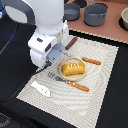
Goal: Interact with the objects in diverse but meaningful ways.
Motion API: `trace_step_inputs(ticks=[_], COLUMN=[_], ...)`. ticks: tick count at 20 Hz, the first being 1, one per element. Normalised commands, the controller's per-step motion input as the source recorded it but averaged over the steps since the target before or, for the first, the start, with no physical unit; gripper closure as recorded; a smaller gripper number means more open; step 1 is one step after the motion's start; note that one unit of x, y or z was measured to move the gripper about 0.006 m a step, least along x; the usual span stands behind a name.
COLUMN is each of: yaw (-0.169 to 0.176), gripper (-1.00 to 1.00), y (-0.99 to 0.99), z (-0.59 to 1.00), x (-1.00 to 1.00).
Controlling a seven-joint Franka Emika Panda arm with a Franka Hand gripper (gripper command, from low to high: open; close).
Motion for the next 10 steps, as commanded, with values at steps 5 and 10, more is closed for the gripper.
trace_step_inputs(ticks=[5, 10], yaw=[0.032, 0.03], gripper=[1.0, 1.0], y=[0.0, 0.0], z=[-0.32, -0.31], x=[-0.11, -0.12])
